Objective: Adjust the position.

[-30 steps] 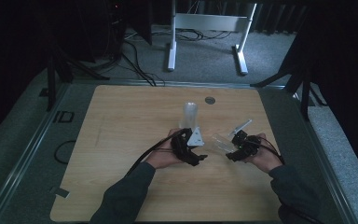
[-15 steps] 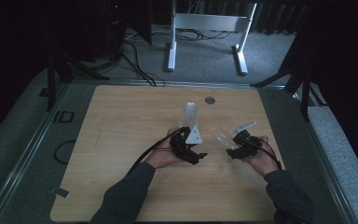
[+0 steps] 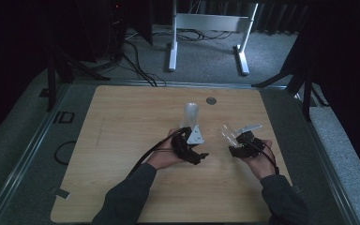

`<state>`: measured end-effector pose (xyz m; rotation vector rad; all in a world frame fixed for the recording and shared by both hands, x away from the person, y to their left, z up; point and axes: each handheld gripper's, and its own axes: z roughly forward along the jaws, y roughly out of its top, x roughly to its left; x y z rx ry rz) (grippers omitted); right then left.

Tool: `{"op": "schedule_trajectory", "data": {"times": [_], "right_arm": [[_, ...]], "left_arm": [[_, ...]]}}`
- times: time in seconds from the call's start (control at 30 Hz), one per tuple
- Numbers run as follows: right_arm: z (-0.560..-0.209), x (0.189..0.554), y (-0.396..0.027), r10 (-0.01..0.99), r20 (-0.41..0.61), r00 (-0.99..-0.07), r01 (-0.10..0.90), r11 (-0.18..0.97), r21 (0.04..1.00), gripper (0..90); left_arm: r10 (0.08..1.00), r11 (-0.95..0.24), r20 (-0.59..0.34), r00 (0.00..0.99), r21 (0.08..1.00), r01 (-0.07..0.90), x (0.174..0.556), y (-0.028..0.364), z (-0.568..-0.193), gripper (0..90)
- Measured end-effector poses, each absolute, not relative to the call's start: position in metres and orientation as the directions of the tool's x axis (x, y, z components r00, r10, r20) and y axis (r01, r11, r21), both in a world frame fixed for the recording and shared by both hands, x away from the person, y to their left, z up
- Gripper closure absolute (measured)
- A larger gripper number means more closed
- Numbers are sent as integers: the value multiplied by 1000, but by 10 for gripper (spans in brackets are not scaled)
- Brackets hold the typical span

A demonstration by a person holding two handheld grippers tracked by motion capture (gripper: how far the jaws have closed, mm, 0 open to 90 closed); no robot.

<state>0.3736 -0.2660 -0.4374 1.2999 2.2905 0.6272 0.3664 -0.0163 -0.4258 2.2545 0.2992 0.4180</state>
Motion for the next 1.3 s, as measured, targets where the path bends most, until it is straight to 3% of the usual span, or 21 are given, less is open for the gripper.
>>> {"op": "schedule_trajectory", "data": {"times": [0.4,0.83,1.3], "right_arm": [[-441,368,-264,908,-210,-362,644,407,648,416],[-440,368,-259,937,-183,-296,613,334,716,416],[-433,362,-251,951,-191,-242,508,292,810,417]], "left_arm": [[359,-637,191,913,765,91,367,-18,-427,257],[388,-617,177,904,779,112,368,-17,-426,258],[401,-597,168,900,793,118,368,-15,-424,258]]}}
